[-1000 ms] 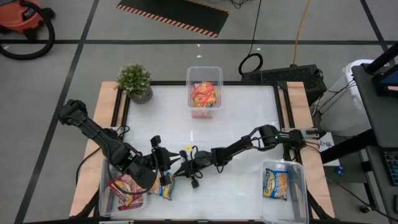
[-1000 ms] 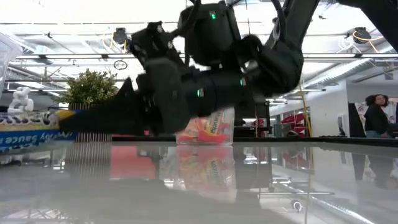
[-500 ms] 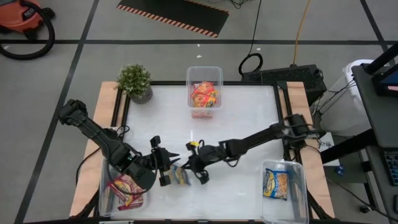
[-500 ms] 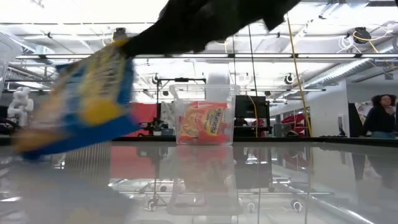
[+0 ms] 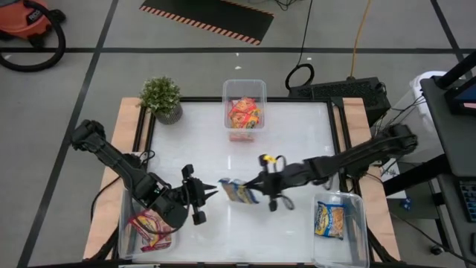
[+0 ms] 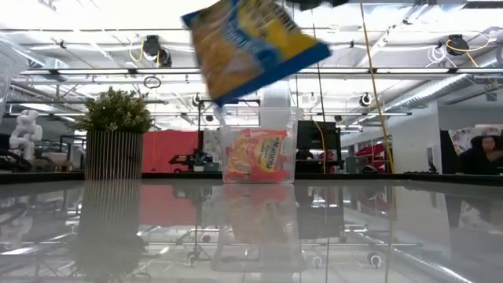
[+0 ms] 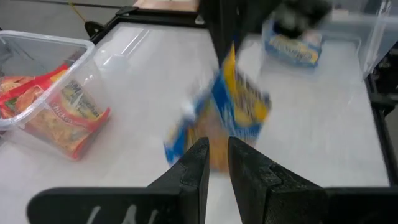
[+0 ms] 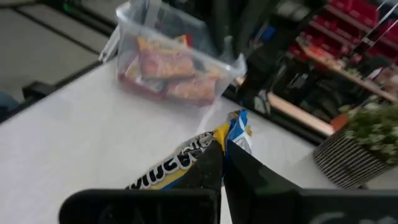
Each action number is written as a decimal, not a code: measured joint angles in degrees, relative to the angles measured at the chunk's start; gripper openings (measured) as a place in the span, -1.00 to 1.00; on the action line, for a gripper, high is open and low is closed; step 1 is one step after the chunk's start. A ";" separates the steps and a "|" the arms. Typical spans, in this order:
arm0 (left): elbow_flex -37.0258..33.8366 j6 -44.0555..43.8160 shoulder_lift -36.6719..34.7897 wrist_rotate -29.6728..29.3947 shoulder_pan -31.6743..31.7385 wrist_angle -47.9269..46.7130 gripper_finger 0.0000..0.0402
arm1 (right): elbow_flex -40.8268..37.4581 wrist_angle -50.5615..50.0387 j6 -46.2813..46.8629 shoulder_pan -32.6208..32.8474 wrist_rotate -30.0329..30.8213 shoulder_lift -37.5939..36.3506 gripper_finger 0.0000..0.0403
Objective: Sort Maruchan noodles
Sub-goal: Put the blue noodle pack into the bottom right transparent bin, then return to Home Position
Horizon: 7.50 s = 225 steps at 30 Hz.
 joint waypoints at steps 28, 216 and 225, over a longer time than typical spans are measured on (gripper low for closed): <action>-0.05 13.33 8.18 18.07 12.90 15.76 -0.67 | -8.50 -16.61 15.35 9.83 7.69 -24.98 -1.00; -50.89 37.29 -35.15 37.52 31.71 52.23 -0.68 | -43.56 -15.12 12.48 10.21 6.88 -72.25 -1.00; -54.84 38.18 -40.33 37.54 31.71 52.80 -0.68 | -47.69 -10.00 13.40 2.80 -2.55 -72.03 -1.00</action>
